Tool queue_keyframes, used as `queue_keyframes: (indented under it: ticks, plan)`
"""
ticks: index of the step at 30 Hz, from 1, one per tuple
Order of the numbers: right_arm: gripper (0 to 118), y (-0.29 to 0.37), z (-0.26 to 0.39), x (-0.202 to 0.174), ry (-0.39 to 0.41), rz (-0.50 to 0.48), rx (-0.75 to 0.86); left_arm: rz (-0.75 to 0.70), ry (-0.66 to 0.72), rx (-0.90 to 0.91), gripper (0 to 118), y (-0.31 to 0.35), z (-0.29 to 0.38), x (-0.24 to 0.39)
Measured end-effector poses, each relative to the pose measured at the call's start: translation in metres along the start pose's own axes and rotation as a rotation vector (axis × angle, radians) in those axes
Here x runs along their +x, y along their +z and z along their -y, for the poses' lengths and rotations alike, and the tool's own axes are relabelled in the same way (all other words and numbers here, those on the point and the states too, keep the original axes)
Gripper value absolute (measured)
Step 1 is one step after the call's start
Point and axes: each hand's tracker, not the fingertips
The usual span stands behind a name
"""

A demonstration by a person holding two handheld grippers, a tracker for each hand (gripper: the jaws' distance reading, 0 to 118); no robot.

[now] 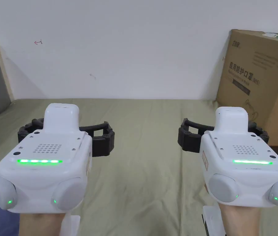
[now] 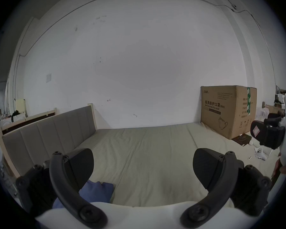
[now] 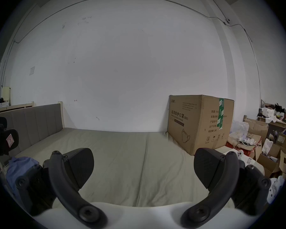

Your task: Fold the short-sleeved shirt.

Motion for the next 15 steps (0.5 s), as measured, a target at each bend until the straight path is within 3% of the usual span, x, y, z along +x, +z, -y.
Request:
queue_keyframes:
  ticks: [7, 11, 15]
  plan:
    - [118, -0.0001, 0.0026, -0.0022, 0.012, -0.019, -0.012, 0.016, 0.023, -0.01, 118, -0.0002, -0.0006, -0.003]
    - [118, -0.0015, 0.0027, 0.0003, -0.036, -0.036, -0.027, 0.012, 0.019, -0.009, 118, -0.0002, -0.0002, -0.003]
    - [118, 0.002, 0.004, -0.0043, 0.033, -0.011, -0.002, 0.009, 0.013, -0.003, 118, 0.0005, 0.0006, -0.0029]
